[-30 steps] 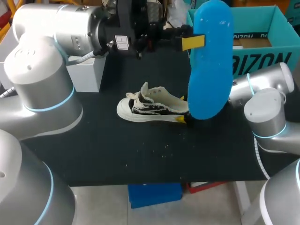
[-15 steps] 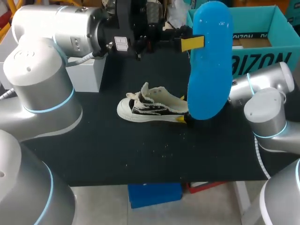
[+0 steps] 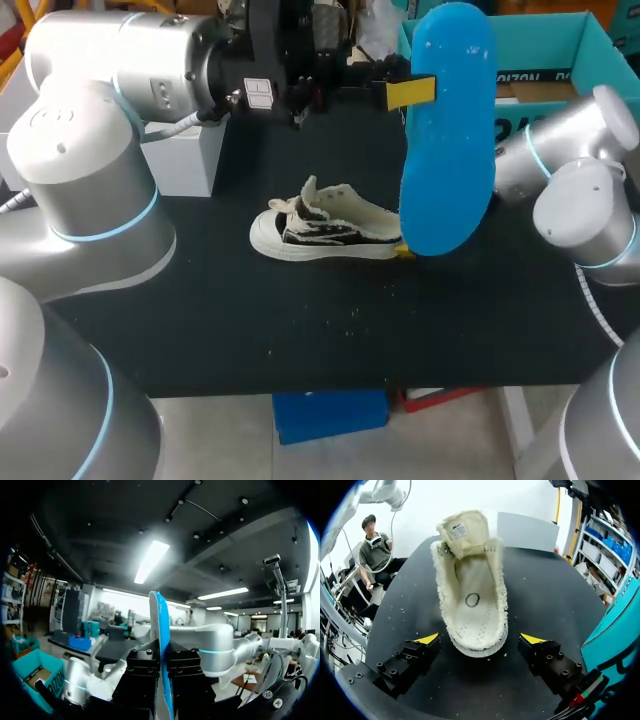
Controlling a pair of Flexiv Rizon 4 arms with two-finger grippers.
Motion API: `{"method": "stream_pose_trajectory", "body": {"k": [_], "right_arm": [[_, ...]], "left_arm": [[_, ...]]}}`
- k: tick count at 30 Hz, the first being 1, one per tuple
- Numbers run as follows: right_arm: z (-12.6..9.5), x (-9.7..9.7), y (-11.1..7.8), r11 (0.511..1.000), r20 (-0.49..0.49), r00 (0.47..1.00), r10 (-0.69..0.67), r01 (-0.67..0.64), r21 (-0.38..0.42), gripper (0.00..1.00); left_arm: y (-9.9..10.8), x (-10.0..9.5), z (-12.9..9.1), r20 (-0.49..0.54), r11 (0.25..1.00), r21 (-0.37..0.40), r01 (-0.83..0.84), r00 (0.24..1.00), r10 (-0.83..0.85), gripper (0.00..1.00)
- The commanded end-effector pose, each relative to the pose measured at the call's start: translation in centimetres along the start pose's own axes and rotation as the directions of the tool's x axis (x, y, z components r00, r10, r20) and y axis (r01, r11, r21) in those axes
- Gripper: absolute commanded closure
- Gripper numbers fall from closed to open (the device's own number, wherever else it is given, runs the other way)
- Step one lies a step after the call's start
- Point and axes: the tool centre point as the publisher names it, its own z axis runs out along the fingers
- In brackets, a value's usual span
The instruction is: Take the shoe out of the shoebox, open the shoe tongue, remove and reinsert the insole, then place the shoe into the shoebox
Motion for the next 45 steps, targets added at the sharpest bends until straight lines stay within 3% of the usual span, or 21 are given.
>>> {"method": "stream_pose_trajectory", "body": {"k": [1, 12, 28, 45], "right_arm": [[-0.6, -0.2, 0.7, 0.976, 0.008, 1.000, -0.010, 0.008, 0.217, 0.00], [-2.0, -1.3, 3.4, 0.906, -0.030, 0.993, -0.113, 0.116, 0.406, 0.00], [-1.8, -1.4, 6.2, 0.731, -0.061, 0.983, -0.175, 0.171, 0.661, 0.00], [0.1, 0.0, 5.2, 0.690, -0.068, 0.988, -0.137, 0.145, 0.710, 0.00]], "left_arm": [[0.1, 0.1, 0.1, 0.003, 1.000, 0.000, 0.000, 1.000, 0.000, 1.00], [0.1, 0.1, 0.1, 0.003, 1.000, 0.000, 0.000, 1.000, 0.000, 1.00], [0.1, 0.1, 0.1, 0.003, 1.000, 0.000, 0.000, 1.000, 0.000, 1.00], [0.1, 0.1, 0.1, 0.003, 1.000, 0.000, 0.000, 1.000, 0.000, 1.00]]}}
